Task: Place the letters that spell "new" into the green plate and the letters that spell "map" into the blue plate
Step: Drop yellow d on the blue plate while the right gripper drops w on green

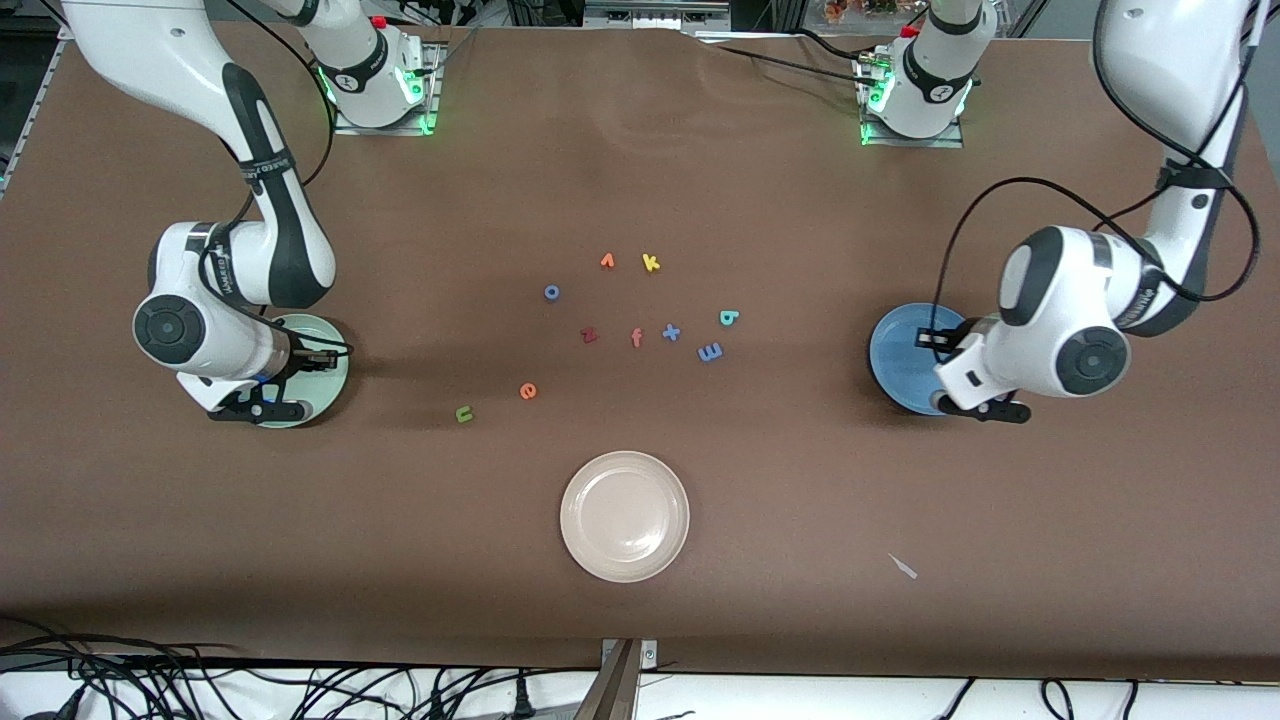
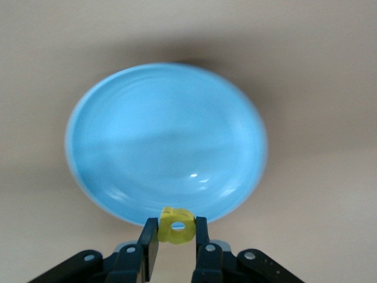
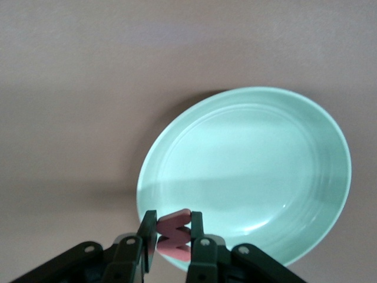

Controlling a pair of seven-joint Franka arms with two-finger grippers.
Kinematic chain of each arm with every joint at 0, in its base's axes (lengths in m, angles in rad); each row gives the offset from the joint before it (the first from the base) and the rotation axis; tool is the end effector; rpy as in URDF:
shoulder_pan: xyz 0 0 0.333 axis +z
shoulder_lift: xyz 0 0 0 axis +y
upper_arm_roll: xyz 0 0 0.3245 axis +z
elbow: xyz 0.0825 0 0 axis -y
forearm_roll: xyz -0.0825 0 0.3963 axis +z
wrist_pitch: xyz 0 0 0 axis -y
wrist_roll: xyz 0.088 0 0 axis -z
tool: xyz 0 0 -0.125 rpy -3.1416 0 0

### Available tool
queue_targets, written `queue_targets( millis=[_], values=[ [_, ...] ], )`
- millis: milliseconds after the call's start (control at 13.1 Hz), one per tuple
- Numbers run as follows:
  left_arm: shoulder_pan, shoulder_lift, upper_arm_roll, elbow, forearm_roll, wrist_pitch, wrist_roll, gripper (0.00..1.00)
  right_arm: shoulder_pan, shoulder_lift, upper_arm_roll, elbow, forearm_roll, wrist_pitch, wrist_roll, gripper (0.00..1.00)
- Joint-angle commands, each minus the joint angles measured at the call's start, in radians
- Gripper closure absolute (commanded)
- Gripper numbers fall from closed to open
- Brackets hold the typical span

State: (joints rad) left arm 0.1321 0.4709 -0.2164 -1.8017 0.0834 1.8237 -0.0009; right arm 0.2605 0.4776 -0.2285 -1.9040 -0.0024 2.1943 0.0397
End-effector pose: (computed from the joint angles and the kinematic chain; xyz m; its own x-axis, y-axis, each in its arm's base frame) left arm 0.6016 -0.0371 0.2467 0.8990 -0.1167 -0.4221 -0.1135 -0.9930 0.0329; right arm 0.6193 0.0234 0.2209 0.9853 -0.0004 -0.1706 0.0191 -0.9935 0.1126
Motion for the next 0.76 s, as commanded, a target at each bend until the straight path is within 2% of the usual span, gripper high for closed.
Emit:
queue_targets(
  millis=[0, 76, 229, 305, 381, 458, 610, 686],
  values=[
    [0.038, 0.061, -0.014, 0.002, 0.074, 0.015, 0.033, 0.82, -0.007, 0.035, 0.001, 0.011, 0.018, 0.053, -0.011, 0.38],
    [0.05, 0.083, -0.014, -0.001, 0.076, 0.032, 0.039, 0.81, -0.013, 0.035, 0.001, 0.011, 0.019, 0.056, -0.014, 0.0],
    [0.058, 0.123, -0.014, -0.001, 0.076, 0.061, 0.041, 0.77, -0.009, 0.03, 0.006, 0.028, 0.021, 0.035, -0.006, 0.0],
    [0.063, 0.129, -0.014, -0.001, 0.075, 0.072, 0.041, 0.66, -0.004, 0.029, 0.008, 0.043, 0.022, 0.012, 0.003, 0.0],
    [0.064, 0.127, -0.015, 0.004, 0.073, 0.072, 0.039, 0.17, -0.001, 0.029, 0.015, 0.06, 0.034, -0.013, 0.028, 0.0],
    [0.064, 0.121, -0.015, 0.007, 0.065, 0.069, 0.039, 0.01, -0.003, 0.03, 0.032, 0.069, 0.054, -0.016, 0.034, 0.0],
    [0.055, 0.082, -0.04, 0.01, 0.055, 0.057, 0.021, 0.0, 0.005, 0.044, 0.078, 0.095, 0.129, -0.007, 0.107, 0.0],
    [0.058, 0.052, -0.084, 0.004, 0.012, 0.055, -0.008, 0.01, 0.008, 0.059, 0.093, 0.121, 0.134, -0.013, 0.15, 0.0]
  ],
)
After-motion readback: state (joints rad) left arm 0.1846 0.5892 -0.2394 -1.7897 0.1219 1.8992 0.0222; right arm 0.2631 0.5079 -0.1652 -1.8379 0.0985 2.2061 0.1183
